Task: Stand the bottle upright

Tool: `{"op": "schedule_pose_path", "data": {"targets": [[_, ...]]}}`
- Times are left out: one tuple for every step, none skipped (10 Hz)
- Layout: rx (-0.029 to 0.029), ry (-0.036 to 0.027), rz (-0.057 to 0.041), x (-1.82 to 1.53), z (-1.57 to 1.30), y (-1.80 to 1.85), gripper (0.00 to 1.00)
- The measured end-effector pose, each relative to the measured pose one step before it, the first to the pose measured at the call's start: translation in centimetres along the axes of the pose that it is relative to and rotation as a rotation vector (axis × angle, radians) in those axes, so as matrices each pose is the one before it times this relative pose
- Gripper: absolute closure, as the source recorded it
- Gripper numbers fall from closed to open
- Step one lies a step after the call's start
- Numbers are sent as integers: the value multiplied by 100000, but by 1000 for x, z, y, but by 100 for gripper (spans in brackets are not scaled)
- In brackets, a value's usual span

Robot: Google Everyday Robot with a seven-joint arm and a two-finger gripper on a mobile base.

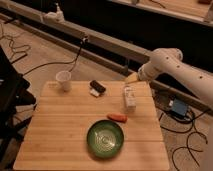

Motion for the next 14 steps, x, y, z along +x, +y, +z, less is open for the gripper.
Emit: {"op": "schedule_pose_path", "data": {"targets": [[-233,-1018,-1041,-488,799,1013,20],[-61,-854,-1313,-427,930,1009,20],[16,-504,-1394,-358,836,920,20],[375,-144,-1109,-322,739,637,20],[436,31,-424,-162,392,185,20],[1340,-243,-538,-591,925,244,20],[653,-246,-375,-398,509,197,20],[921,-341,-470,-648,744,307,20],[1018,165,241,-428,853,-4,20],[1420,746,761,-202,876,-388,20],[1543,919,879,-55,784,-596,20],[1573,1052,1223,-7,798,-754,20],[639,820,2362,12,603,-725,20],[291,240,1161,-12,154,-400,20]]}}
